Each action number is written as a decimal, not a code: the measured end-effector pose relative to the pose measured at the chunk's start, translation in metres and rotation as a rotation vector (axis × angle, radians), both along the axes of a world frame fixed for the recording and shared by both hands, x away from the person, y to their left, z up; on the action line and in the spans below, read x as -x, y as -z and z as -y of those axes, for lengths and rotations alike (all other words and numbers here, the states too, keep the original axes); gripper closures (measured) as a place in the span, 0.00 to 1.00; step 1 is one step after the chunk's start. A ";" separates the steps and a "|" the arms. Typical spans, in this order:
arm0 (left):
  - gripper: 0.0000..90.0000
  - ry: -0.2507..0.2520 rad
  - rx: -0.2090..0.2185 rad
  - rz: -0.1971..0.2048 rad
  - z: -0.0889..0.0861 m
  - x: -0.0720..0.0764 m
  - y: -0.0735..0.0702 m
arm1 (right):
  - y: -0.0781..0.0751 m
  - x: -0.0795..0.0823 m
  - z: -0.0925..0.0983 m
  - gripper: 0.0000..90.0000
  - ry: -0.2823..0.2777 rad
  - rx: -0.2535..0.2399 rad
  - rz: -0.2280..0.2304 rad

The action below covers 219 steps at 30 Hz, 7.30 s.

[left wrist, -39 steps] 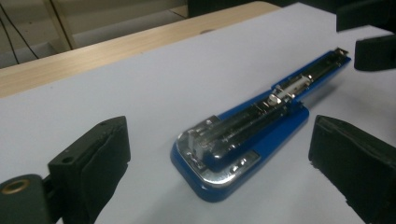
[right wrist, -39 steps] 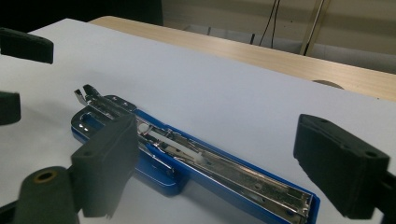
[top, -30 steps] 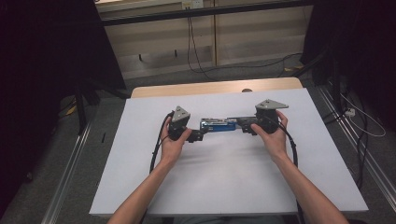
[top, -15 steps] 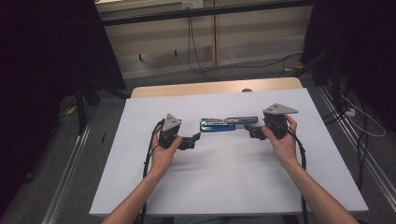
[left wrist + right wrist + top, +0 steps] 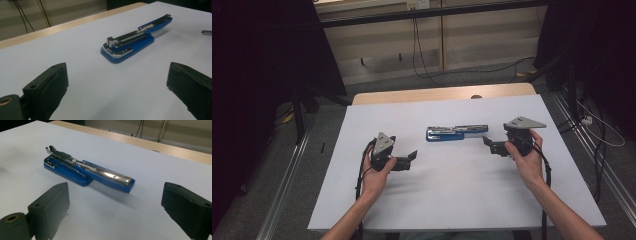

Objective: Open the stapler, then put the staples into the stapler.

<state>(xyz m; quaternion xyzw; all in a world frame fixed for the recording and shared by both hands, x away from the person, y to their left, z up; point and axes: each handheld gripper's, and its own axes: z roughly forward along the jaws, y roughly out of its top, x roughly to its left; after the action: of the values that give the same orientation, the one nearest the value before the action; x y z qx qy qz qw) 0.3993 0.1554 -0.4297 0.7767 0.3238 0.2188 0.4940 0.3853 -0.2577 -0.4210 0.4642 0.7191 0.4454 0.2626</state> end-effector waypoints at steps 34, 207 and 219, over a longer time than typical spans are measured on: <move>0.04 -0.089 0.042 0.036 -0.046 0.054 0.003 | -0.006 0.011 0.038 0.11 -0.040 -0.002 -0.133; 0.03 -0.091 0.076 0.033 -0.055 0.060 0.000 | -0.042 -0.058 -0.033 0.88 -0.484 0.157 -0.239; 0.03 -0.092 0.069 0.027 -0.054 0.060 0.000 | -0.043 -0.072 -0.042 0.88 -0.489 0.162 -0.231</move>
<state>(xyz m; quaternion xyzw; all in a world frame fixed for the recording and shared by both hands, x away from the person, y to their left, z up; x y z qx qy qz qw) 0.3394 0.2094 -0.4300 0.7405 0.3598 0.2403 0.5143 0.4576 -0.2160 -0.3785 0.3024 0.8681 0.3807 0.0997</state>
